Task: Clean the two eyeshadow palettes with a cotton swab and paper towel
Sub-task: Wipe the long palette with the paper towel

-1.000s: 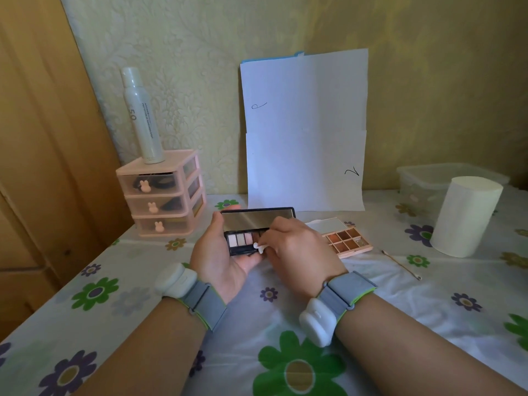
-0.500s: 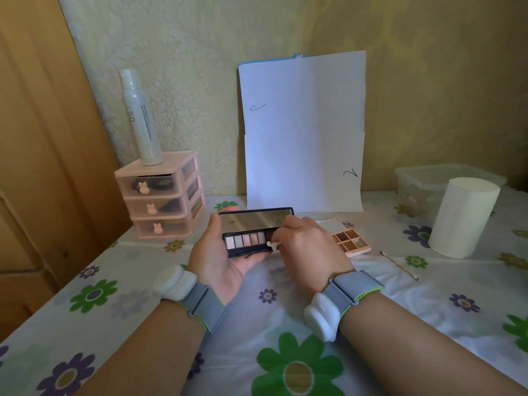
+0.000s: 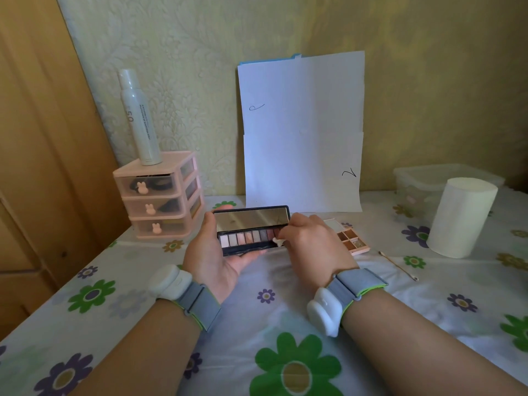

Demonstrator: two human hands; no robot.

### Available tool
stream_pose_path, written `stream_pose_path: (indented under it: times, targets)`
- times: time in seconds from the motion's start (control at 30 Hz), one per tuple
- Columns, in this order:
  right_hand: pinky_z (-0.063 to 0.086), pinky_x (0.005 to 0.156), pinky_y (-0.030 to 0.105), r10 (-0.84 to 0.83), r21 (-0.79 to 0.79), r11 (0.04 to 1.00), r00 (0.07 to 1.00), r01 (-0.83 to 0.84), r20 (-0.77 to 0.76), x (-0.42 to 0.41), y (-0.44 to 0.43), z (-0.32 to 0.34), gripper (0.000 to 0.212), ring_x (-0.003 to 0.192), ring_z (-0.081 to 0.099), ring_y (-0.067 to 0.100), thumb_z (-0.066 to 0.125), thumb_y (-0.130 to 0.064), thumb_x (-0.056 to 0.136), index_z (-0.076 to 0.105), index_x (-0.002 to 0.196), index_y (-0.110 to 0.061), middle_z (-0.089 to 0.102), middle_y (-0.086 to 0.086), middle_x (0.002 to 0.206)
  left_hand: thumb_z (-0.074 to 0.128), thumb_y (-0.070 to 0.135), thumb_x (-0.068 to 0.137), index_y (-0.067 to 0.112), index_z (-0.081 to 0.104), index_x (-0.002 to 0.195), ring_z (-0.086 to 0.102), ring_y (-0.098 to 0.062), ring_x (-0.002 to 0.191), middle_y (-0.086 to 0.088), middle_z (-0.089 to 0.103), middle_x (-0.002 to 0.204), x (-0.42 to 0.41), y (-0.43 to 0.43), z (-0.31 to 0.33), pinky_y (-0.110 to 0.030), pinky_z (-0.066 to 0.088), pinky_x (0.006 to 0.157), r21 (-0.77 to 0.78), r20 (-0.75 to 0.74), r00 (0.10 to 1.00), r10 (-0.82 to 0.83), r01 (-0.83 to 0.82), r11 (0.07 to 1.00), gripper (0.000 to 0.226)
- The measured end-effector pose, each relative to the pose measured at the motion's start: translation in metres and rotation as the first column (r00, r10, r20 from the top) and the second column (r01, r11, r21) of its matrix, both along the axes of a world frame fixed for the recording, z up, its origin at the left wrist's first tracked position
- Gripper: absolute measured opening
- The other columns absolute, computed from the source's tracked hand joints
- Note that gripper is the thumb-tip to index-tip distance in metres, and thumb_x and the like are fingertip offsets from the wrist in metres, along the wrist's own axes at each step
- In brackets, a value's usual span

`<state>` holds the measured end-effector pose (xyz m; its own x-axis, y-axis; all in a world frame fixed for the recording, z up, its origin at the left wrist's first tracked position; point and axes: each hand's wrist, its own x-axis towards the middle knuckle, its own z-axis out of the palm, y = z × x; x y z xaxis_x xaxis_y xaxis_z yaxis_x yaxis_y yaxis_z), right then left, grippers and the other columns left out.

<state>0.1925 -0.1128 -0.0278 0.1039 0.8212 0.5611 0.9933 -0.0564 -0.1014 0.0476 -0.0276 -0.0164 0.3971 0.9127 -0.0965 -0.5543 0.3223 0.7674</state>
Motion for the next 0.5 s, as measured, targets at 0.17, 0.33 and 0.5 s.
stream_pose_path:
  times: [0.17, 0.33, 0.5]
  targets:
    - [0.049, 0.064, 0.033, -0.002, 0.015, 1.0, 0.999, 0.003, -0.033, -0.004, 0.002, -0.003, 0.028, 0.085, 0.056, 0.029, 0.065, -0.002, 0.074, 0.072, 0.096, -0.019, 0.06, 0.002, 0.094, 0.048, 0.041, 0.107, 0.01, 0.064, 0.13, 0.071, -0.048, 0.103, -0.024, 0.071, 0.121, 0.001, -0.001, 0.001, -0.062, 0.06, 0.068, -0.013, 0.002, 1.0, 0.015, -0.015, 1.0, 0.042]
    - [0.048, 0.058, 0.026, 0.132, 0.093, 0.988, 0.989, -0.126, -0.064, -0.019, 0.01, -0.004, 0.03, 0.076, 0.061, 0.026, 0.077, -0.003, 0.065, 0.074, 0.087, -0.024, 0.063, -0.003, 0.087, 0.053, 0.034, 0.104, 0.008, 0.066, 0.123, 0.075, -0.041, 0.086, -0.027, 0.071, 0.114, -0.001, -0.003, 0.002, -0.051, 0.06, 0.067, -0.016, 0.033, 0.999, -0.017, 0.018, 1.0, 0.035]
    - [0.041, 0.059, 0.028, 0.038, 0.059, 0.998, 0.999, -0.036, -0.021, -0.003, 0.007, -0.005, 0.03, 0.079, 0.056, 0.028, 0.068, -0.001, 0.071, 0.073, 0.092, -0.022, 0.061, 0.0, 0.09, 0.051, 0.037, 0.105, 0.006, 0.062, 0.131, 0.072, -0.047, 0.099, -0.027, 0.07, 0.122, 0.0, -0.003, 0.002, -0.059, 0.06, 0.068, -0.022, 0.012, 1.0, 0.009, -0.008, 1.0, 0.042]
